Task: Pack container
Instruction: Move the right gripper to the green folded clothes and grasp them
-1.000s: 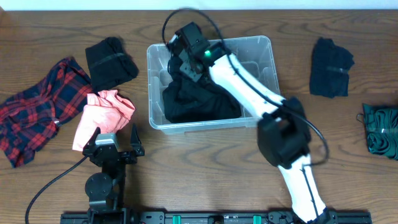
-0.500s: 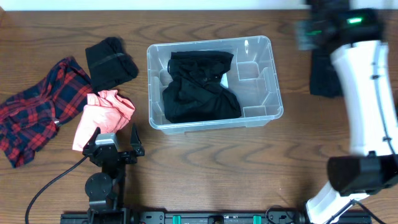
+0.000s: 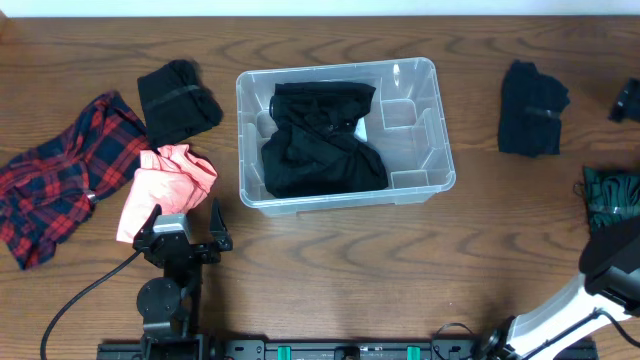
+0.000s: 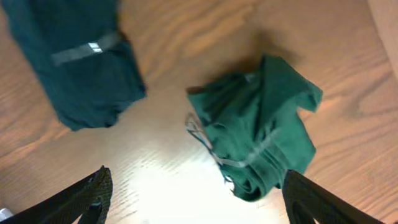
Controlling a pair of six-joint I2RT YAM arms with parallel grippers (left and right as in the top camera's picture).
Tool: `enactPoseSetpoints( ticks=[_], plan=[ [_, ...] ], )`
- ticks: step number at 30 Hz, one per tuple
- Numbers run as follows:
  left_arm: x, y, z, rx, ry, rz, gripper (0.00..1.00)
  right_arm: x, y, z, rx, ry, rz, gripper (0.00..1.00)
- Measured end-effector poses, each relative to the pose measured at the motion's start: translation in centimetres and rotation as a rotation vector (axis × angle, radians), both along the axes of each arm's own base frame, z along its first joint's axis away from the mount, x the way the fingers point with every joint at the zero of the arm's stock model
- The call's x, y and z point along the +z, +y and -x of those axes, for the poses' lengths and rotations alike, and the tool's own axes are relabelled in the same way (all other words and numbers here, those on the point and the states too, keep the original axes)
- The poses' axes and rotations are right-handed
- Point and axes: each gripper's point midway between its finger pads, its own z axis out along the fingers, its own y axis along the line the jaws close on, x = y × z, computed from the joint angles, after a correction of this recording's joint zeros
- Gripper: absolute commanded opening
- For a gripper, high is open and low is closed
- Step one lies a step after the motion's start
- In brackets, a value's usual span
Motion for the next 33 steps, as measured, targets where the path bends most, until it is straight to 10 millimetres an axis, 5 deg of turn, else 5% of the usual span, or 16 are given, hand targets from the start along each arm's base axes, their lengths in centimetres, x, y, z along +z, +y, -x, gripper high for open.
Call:
enactPoseSetpoints(
  ticks=[9, 16, 25, 33],
  plan=[
    [0.0, 0.0, 0.0, 0.000, 0.000, 0.000, 0.98, -4.0, -2.2, 3.0, -0.084, 0.144, -0.073, 0.86],
    [0.0, 0.0, 0.0, 0.000, 0.000, 0.000, 0.98, -6.5, -1.8, 5.6, -0.109, 0.276, -0.079, 0.99],
    [0.0, 0.0, 0.0, 0.000, 0.000, 0.000, 0.98, -13.6, -2.9, 9.5, -0.160, 0.456, 0.034, 0.99],
    [0.0, 0.0, 0.0, 0.000, 0.000, 0.000, 0.98, -19.0, -3.3, 9.4, -0.048, 0.436, 0.091, 0.99]
  ],
)
